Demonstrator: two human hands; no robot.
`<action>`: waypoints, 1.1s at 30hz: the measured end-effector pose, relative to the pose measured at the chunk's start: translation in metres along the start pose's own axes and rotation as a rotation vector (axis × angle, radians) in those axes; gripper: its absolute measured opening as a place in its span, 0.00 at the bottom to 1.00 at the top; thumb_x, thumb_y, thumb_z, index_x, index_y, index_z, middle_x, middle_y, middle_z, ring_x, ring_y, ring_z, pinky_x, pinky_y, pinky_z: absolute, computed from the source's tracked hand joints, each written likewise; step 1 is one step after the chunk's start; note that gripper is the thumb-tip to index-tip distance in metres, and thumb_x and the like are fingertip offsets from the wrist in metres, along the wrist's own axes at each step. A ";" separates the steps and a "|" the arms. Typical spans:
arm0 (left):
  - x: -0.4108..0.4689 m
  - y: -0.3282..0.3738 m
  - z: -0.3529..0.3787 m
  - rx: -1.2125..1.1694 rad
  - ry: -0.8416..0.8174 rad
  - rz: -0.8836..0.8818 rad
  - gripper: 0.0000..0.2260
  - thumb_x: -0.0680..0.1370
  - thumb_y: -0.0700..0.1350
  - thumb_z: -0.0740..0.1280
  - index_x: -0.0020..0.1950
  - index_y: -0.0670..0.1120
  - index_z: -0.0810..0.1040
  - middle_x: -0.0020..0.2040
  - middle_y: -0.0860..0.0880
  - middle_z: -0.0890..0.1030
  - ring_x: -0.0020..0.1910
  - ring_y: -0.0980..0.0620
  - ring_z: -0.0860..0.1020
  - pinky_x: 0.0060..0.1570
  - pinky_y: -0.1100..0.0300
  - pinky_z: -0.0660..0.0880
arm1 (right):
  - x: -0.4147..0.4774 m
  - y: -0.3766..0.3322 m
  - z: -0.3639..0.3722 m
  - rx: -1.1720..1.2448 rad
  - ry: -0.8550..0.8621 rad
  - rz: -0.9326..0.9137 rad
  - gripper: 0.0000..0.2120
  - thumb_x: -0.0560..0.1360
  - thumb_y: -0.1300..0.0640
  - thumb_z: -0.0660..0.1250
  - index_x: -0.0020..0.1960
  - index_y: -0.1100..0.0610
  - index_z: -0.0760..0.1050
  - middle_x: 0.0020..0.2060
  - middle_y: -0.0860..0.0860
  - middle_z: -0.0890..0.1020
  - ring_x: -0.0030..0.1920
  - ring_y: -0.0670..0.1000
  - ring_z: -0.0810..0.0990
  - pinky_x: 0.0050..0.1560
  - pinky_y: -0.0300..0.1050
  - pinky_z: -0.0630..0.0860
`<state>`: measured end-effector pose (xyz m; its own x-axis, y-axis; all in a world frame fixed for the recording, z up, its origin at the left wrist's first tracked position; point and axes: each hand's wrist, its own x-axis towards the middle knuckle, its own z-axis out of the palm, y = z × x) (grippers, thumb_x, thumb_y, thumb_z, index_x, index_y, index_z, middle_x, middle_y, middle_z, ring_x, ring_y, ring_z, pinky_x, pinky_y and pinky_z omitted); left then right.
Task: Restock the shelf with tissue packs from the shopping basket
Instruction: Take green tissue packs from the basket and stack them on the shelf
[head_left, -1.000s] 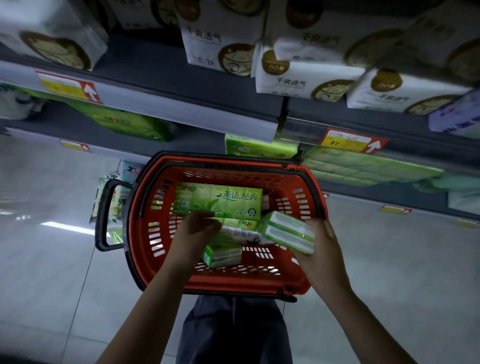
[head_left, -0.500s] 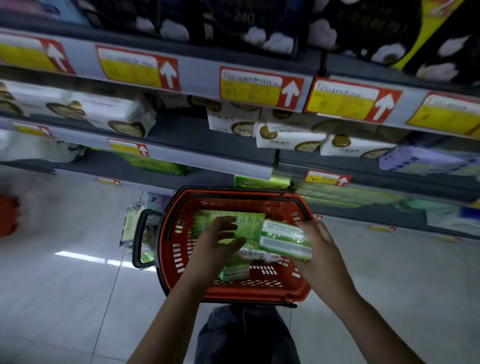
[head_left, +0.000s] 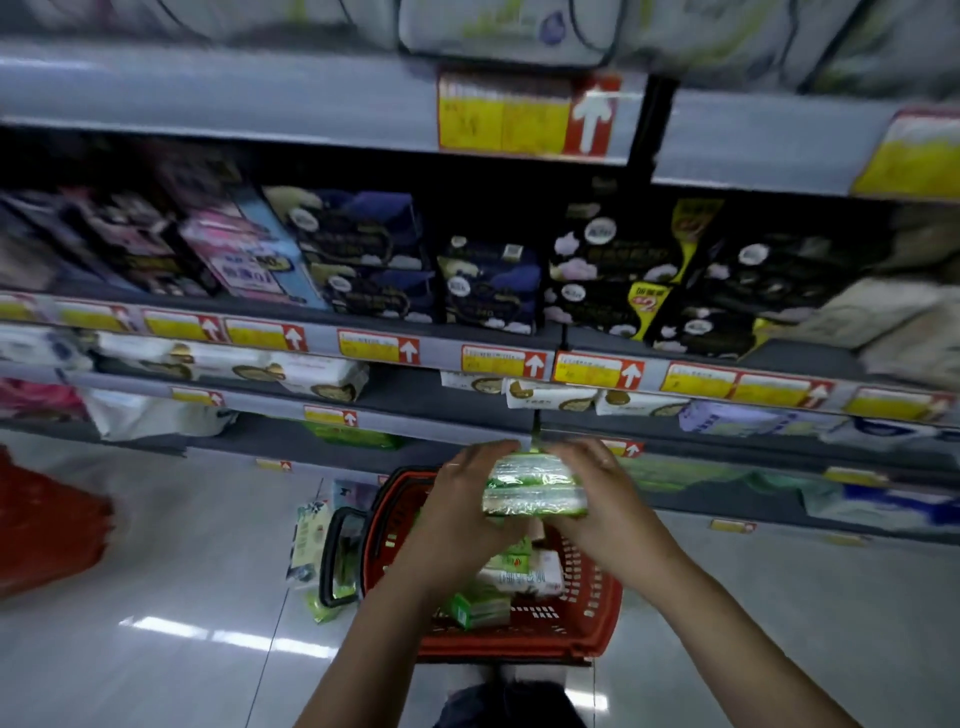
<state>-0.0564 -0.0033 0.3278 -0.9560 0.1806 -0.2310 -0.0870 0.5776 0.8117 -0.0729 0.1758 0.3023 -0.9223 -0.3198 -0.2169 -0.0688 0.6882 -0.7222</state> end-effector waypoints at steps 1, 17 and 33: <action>-0.003 0.007 -0.005 0.032 -0.005 0.005 0.32 0.71 0.47 0.74 0.71 0.54 0.65 0.62 0.58 0.68 0.66 0.55 0.67 0.64 0.61 0.67 | -0.003 -0.009 -0.008 0.001 0.003 -0.007 0.31 0.70 0.62 0.74 0.69 0.50 0.67 0.61 0.44 0.67 0.62 0.48 0.71 0.61 0.45 0.72; -0.056 0.137 -0.105 -0.184 0.215 0.135 0.25 0.68 0.39 0.77 0.55 0.61 0.72 0.52 0.56 0.77 0.48 0.63 0.78 0.38 0.69 0.77 | -0.056 -0.156 -0.156 0.145 0.062 -0.200 0.29 0.71 0.52 0.72 0.64 0.34 0.62 0.66 0.38 0.69 0.62 0.36 0.68 0.59 0.32 0.67; -0.098 0.202 -0.165 -0.726 0.380 0.189 0.26 0.56 0.51 0.77 0.53 0.51 0.82 0.49 0.44 0.85 0.48 0.43 0.83 0.44 0.49 0.80 | -0.107 -0.129 -0.197 0.706 0.474 -0.009 0.20 0.67 0.45 0.67 0.59 0.45 0.73 0.60 0.44 0.77 0.64 0.48 0.74 0.63 0.50 0.71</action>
<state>-0.0264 -0.0354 0.6029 -0.9906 -0.1323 0.0340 0.0495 -0.1151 0.9921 -0.0401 0.2495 0.5487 -0.9955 0.0919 -0.0248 0.0311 0.0686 -0.9972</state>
